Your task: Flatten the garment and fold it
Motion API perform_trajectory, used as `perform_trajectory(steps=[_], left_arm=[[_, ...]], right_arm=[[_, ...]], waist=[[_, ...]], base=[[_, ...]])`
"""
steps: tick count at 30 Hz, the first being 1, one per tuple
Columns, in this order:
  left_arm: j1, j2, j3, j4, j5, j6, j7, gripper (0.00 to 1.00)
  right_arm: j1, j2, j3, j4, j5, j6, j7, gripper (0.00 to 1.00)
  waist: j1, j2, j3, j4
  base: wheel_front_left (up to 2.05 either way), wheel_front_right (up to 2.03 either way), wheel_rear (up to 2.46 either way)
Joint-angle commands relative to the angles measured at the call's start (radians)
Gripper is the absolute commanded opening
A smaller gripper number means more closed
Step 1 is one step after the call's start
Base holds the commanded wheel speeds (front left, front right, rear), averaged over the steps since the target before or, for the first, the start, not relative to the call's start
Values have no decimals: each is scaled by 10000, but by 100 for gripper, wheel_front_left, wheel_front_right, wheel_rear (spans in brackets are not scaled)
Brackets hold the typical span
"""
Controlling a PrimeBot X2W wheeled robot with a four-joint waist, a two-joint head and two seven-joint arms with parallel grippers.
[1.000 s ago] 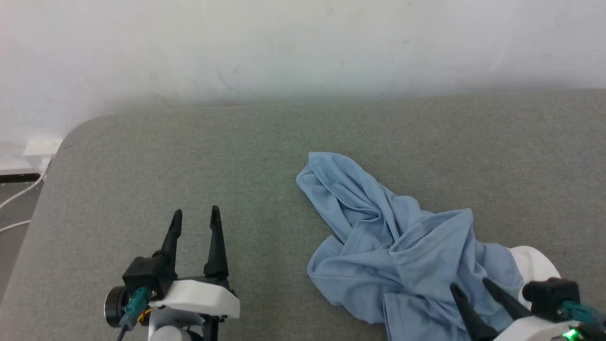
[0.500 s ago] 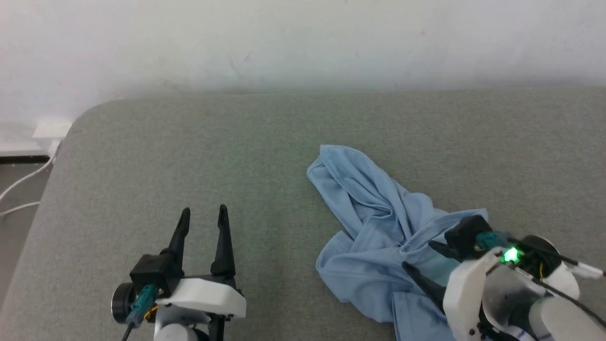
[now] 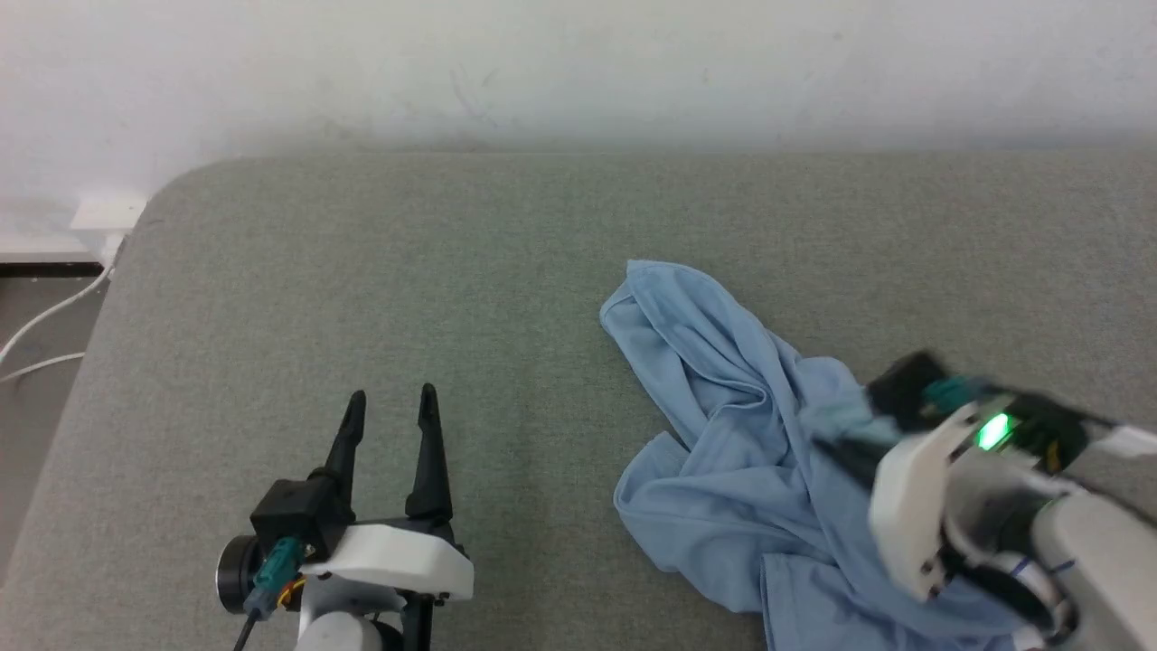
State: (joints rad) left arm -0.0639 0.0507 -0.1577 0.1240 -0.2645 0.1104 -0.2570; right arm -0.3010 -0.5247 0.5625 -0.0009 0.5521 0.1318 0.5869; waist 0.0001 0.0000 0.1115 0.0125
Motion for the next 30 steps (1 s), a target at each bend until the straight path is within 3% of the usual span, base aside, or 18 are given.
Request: perform_trajectory(steps=[1, 5, 11, 18, 19, 20, 21, 22, 26, 30], left_arm=[[-74, -5, 58, 2, -64, 68, -47, 100], [-59, -5, 99, -28, -37, 67, -47, 100], [-58, -5, 88, -57, -22, 37, -47, 100], [-170, -5, 48, -32, 11, 16, -47, 100], [-190, -5, 56, -17, 17, 10, -47, 100], [-207, -5, 68, -6, 19, 6, -47, 100], [-222, -5, 77, 7, 23, 1, -47, 100], [-232, -5, 89, 19, 24, -4, -47, 100], [-234, -5, 114, 62, 44, -22, -47, 100], [-148, -5, 207, 72, 104, -45, -47, 100]], right_arm=[[-207, 17, -615, -56, -193, -11, -541, 0], [43, 414, -3071, 282, -836, -11, -1748, 0], [1032, 1090, -7197, 1775, -1782, -11, -2131, 0], [1753, 1894, -10277, 3790, -2470, -11, -3386, 0], [1776, 2042, -10403, 4127, -2542, -11, -3594, 12], [1756, 2144, -10428, 4417, -2604, -11, -3730, 42], [1725, 2233, -10412, 4663, -2646, -11, -3893, 94], [1700, 2330, -10412, 4903, -2654, -11, -4100, 100], [1587, 2495, -10570, 5458, -2908, -11, -5480, 100], [1544, 2637, -10834, 5187, -3411, -11, -7230, 100]], waist=[[-1, 0, -39, -107], [-1, 0, -93, -268], [-1, 0, -49, -470], [-1, 0, 261, -583], [-1, 0, 296, -598], [-1, 0, 330, -616], [-1, 0, 350, -631], [-1, 0, 366, -648], [-1, 0, 342, -665], [-1, 0, 149, -657]], base=[[0, 0, 0], [0, 0, 0], [0, 0, 0], [0, 0, 0], [0, 0, 0], [0, 0, 0], [0, 0, 0], [0, 0, 0], [0, 0, 0], [0, 0, 0]])
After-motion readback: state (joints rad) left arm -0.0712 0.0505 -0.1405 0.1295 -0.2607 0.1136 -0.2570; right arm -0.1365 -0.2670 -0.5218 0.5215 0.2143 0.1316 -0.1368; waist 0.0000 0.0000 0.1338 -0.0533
